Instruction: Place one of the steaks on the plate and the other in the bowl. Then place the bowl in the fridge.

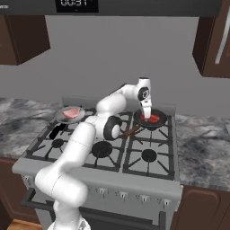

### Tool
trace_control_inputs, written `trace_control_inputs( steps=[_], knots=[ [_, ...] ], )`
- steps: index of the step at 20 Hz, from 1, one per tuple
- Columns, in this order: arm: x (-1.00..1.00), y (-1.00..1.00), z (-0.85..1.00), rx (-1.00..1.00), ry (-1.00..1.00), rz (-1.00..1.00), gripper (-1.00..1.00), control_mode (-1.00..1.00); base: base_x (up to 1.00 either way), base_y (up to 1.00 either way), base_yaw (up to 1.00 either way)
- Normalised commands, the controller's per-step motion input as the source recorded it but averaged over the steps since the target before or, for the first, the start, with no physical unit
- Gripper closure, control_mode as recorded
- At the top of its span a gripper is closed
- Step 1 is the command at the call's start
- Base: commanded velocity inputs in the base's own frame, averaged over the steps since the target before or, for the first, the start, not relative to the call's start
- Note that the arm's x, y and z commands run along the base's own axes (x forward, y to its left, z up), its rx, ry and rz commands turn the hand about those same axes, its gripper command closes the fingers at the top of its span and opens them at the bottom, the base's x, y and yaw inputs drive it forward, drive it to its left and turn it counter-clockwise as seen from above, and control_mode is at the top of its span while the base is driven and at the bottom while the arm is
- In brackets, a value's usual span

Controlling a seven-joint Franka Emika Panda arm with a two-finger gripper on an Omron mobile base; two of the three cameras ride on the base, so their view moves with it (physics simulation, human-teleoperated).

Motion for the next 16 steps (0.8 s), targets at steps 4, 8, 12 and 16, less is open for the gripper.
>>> trace_control_inputs(
  steps=[4,8,12,16],
  knots=[
    [0.00,-0.32,-0.09,0.12,-0.07,0.00,-1.00,-1.00,0.00,0.00,0.00],
    [0.00,-0.02,-0.14,0.14,-0.12,0.00,1.00,-1.00,0.00,0.00,0.00],
    [-0.01,0.11,0.00,0.00,0.00,0.00,1.00,-1.00,0.00,0.00,0.00],
    [-0.52,0.20,0.11,-0.05,0.00,0.00,1.00,-1.00,0.00,0.00,0.00]
  ],
)
